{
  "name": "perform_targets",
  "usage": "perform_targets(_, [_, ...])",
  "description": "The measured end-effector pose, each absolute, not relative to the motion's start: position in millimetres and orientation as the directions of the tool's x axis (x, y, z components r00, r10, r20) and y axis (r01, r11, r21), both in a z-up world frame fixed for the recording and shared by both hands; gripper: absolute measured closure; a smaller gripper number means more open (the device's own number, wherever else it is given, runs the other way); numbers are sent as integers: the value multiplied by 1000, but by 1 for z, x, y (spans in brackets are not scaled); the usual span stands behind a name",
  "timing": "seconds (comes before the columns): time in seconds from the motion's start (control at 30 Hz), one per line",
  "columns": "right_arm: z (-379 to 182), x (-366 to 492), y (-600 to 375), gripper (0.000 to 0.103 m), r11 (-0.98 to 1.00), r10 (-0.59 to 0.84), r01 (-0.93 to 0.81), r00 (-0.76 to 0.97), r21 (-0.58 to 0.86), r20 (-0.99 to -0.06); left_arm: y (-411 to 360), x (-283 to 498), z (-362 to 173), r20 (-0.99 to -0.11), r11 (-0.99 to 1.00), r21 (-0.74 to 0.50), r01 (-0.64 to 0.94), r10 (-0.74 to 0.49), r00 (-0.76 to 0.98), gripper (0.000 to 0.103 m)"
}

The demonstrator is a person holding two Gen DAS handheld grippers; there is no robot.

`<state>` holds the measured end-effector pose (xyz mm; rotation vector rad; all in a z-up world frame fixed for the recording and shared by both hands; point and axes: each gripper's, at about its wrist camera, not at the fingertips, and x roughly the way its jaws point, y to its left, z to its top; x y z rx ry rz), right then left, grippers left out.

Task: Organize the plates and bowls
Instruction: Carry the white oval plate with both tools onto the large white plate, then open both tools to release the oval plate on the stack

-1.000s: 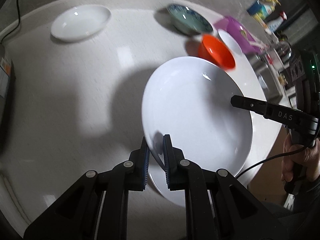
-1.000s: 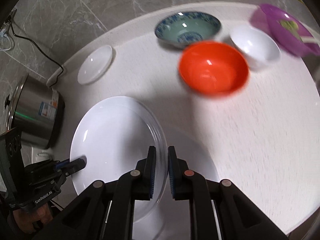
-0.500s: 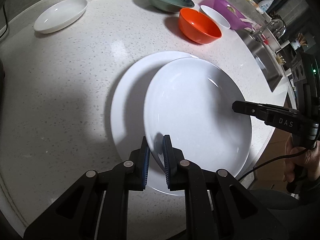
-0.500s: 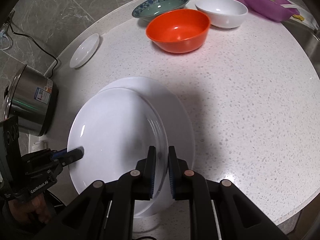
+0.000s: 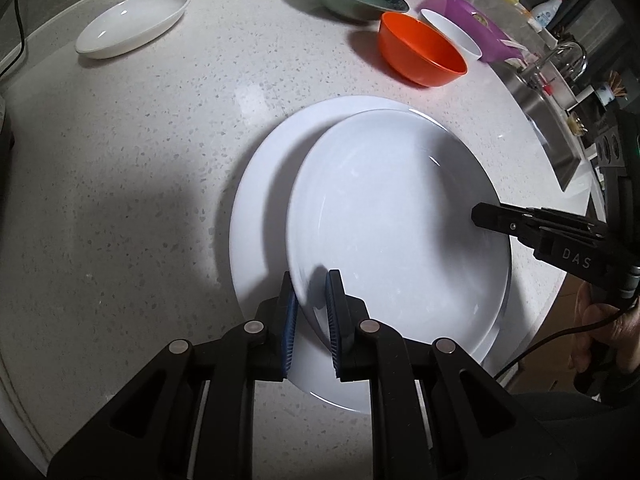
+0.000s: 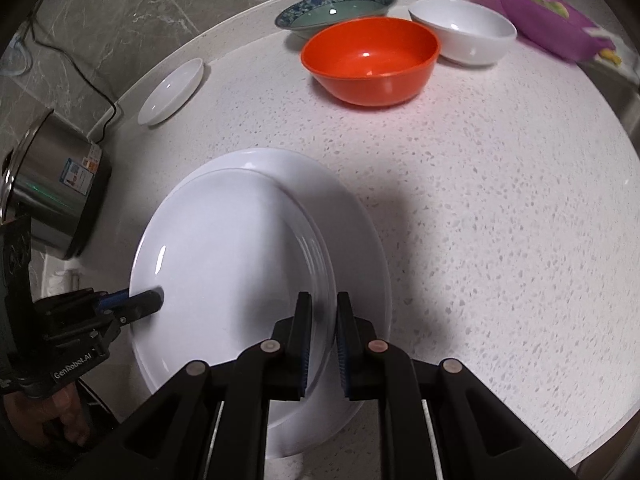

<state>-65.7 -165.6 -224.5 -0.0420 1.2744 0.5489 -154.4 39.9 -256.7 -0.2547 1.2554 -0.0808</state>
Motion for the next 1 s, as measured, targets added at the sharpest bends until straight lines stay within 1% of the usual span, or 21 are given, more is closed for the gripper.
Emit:
perform_targets(0.07, [-224,-67,-160,89,868,347,-438,198,234,-917,41,-154,-257,-930,970,-230,-76,-196,311,89])
perform_targets(0.3, [-224,-70,-158,88,859,331,-473,224,194,-917,44,-153,-257,-927,965,-247,-83,-211,311,88])
perform_targets(0.33, [-224,-70,-156,88,857,329,-479,227,189,-917,44,-155,-257,-925,964,-253,-84,-216,313,85])
perform_targets(0.37, [-224,-71,-156,87,854,326,-488,230,181,-917,46,-156,-256,-922,961,-262,-85,-223,317,80])
perform_targets(0.4, [-224,-72,-156,86,851,329,-492,231,182,-915,47,-156,-255,-918,959,-271,-86,-230,324,77])
perform_targets(0.43, [-224,-72,-156,84,850,334,-493,231,186,-914,48,-157,-253,-914,958,-273,-87,-231,334,70])
perform_targets(0.47, [-224,-72,-156,83,847,340,-496,232,189,-911,48,-157,-250,-910,957,-277,-88,-232,343,61])
perform_targets(0.53, [-224,-73,-157,79,843,346,-503,235,191,-908,51,-157,-245,-902,953,-288,-92,-237,361,53])
perform_targets(0.57, [-224,-73,-156,78,840,349,-508,237,190,-907,53,-157,-242,-901,954,-285,-97,-232,367,53])
perform_targets(0.6, [-224,-73,-155,74,838,351,-511,239,190,-905,56,-156,-240,-898,951,-289,-106,-232,374,53])
perform_targets(0.63, [-222,-73,-156,66,836,354,-515,240,191,-904,58,-156,-238,-896,949,-295,-111,-234,378,52])
perform_targets(0.67, [-221,-73,-154,62,832,358,-522,243,190,-901,61,-156,-236,-893,946,-301,-120,-235,384,47])
perform_targets(0.7, [-219,-73,-153,53,829,360,-527,246,187,-900,65,-156,-233,-888,942,-309,-130,-236,394,44])
perform_targets(0.73, [-218,-73,-152,45,826,361,-532,250,184,-899,69,-157,-229,-881,937,-320,-140,-240,407,38])
perform_targets(0.77, [-215,-72,-151,42,825,361,-536,254,180,-897,73,-159,-227,-874,931,-334,-150,-246,420,31])
perform_targets(0.8, [-213,-72,-153,37,826,360,-535,261,176,-895,78,-159,-224,-866,924,-348,-160,-251,433,27])
perform_targets(0.83, [-211,-72,-154,35,829,357,-531,266,173,-895,82,-161,-222,-858,917,-361,-170,-255,445,19])
perform_targets(0.87, [-207,-71,-158,35,837,353,-520,278,169,-893,85,-161,-221,-856,916,-361,-174,-251,453,5])
perform_targets(0.9, [-205,-71,-162,35,840,356,-515,286,171,-889,87,-161,-219,-856,922,-347,-174,-236,460,0])
perform_targets(1.0, [-185,-64,-179,34,849,407,-480,331,220,-851,93,-162,-208,-842,949,-274,-152,-161,515,0])
